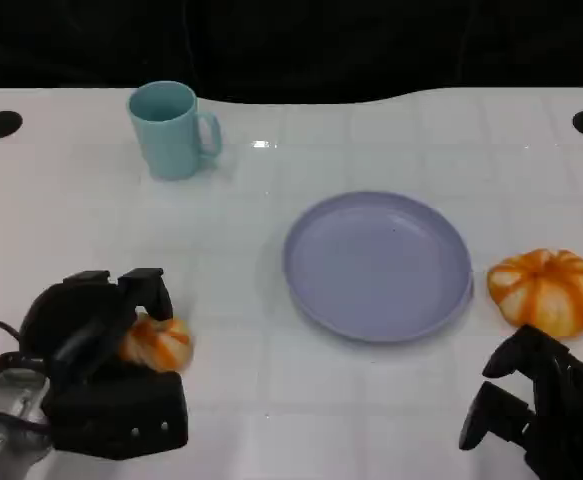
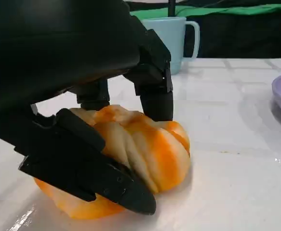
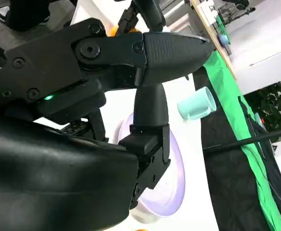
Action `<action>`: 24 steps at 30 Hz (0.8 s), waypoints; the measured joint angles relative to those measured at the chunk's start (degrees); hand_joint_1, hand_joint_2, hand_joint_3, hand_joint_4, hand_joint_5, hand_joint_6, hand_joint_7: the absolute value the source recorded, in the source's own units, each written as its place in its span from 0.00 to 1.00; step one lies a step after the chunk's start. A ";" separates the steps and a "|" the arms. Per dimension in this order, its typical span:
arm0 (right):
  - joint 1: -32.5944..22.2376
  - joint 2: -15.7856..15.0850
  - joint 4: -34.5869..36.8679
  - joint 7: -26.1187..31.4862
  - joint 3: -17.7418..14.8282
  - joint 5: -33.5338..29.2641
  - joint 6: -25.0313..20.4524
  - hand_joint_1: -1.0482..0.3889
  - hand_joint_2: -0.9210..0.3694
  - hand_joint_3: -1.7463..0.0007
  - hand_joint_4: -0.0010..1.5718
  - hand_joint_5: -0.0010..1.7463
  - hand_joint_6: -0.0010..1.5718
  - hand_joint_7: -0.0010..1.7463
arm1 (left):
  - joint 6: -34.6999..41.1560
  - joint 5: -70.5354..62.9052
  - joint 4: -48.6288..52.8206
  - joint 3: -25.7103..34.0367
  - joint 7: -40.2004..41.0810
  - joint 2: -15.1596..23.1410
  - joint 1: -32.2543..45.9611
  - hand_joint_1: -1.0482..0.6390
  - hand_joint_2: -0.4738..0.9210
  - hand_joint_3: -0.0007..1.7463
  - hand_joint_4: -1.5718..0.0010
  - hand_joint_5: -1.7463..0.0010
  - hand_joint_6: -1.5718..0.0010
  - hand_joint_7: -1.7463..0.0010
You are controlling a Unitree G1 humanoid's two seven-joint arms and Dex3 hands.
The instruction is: Grasp the bread from the table and place it into the plate.
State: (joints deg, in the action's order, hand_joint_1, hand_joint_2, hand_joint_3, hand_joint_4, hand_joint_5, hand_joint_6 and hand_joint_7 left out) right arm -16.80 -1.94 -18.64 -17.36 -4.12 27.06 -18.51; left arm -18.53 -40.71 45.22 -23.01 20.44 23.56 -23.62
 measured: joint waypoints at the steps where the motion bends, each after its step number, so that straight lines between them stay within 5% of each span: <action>1: 0.05 0.00 0.01 0.00 0.00 -0.01 0.00 0.36 0.00 0.75 0.41 1.00 0.28 0.95 | -0.82 0.10 0.53 0.12 0.89 -0.01 -0.01 0.51 0.96 0.25 0.47 0.00 0.62 0.00; 3: 0.17 0.00 0.02 0.01 0.00 -0.03 0.00 0.36 0.00 0.75 0.41 1.00 0.28 0.95 | -2.05 0.42 1.26 0.27 2.33 -0.09 -0.03 0.52 0.89 0.37 0.47 0.00 0.62 0.00; 8: 0.24 0.00 0.06 0.00 0.00 -0.06 0.01 0.36 0.00 0.75 0.41 1.00 0.28 0.95 | -3.24 0.51 2.00 0.67 3.95 -0.71 -0.43 0.52 0.84 0.45 0.48 0.00 0.61 0.00; 13: 0.24 0.00 0.20 -0.02 -0.02 -0.11 0.03 0.36 0.00 0.74 0.41 1.00 0.28 0.95 | -1.47 1.08 -0.23 1.29 3.23 -1.44 -1.18 0.51 0.88 0.33 0.47 0.00 0.61 0.00; 18: 0.27 -0.01 0.23 -0.02 -0.06 -0.10 0.01 0.37 0.00 0.75 0.41 1.00 0.28 0.95 | -0.90 1.41 -2.88 1.72 3.00 -1.85 -2.41 0.53 0.87 0.33 0.46 0.00 0.60 0.00; 24: 0.39 -0.01 0.28 -0.02 -0.10 -0.11 0.01 0.36 0.00 0.75 0.42 1.00 0.29 0.95 | -0.88 3.39 -4.85 3.15 0.62 -1.85 -3.31 0.54 0.73 0.58 0.45 0.00 0.57 0.00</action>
State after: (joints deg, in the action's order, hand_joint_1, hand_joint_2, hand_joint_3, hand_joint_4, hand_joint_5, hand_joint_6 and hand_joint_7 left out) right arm -16.41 -1.95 -18.36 -17.37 -4.22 26.95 -18.50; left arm -19.41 -37.32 40.37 -19.86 21.05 21.70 -26.93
